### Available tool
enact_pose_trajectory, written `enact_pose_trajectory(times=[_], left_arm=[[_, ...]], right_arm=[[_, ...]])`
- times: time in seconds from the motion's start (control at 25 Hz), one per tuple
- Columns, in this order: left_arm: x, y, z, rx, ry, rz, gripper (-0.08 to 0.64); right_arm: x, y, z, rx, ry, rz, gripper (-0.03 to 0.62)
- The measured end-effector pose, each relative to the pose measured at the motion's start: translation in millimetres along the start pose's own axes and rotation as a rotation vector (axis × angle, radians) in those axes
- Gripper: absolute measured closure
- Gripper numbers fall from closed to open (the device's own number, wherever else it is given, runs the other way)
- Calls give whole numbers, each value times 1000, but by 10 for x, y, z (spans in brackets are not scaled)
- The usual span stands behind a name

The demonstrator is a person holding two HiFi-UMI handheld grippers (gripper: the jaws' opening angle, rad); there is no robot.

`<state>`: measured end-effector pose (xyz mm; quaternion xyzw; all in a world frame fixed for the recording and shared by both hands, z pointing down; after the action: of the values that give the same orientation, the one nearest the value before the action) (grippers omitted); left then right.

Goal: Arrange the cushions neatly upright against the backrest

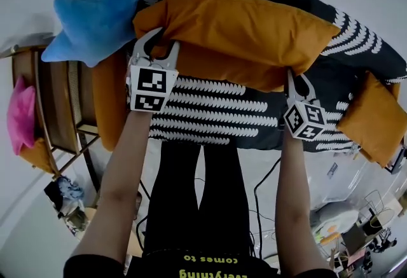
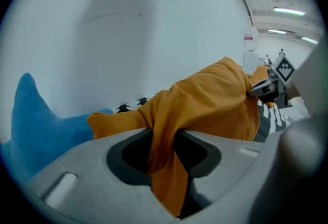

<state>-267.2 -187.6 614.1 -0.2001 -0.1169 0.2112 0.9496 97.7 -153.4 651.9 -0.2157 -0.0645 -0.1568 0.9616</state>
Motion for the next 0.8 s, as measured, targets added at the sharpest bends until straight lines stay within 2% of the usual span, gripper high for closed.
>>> enact_pose_trajectory(times=[0.12,0.24,0.44,0.52,0.68,0.8], left_arm=[[0,-94,220,-23,1,39,404],[-31,-88,366,-3,-29,50,374],[127,-243,226,10,-86,35,308],[161,-219,175,-1,-111,26,294],[139,-19,131,-21,-183,1,238],[143,54,95,-23,-217,-66,159]], right_arm=[[46,-121,190,-53,21,22,531],[50,-188,344,-87,41,22,523],[407,-242,317,-151,44,50,421],[412,-204,196,-118,75,50,364],[142,-71,-182,2,103,16,322],[-11,-1,-376,48,134,-37,304]])
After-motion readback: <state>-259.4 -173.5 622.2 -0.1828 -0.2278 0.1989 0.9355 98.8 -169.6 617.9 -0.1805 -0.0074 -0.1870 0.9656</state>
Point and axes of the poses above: the fingertips, and each gripper's own axes: y backward along the fingers, x to its right, z out of its underside, the point moved 6 cm from there along y, backward along the fingers, and after that the axes turned 14 degrees about x, right-handed, at the moved point
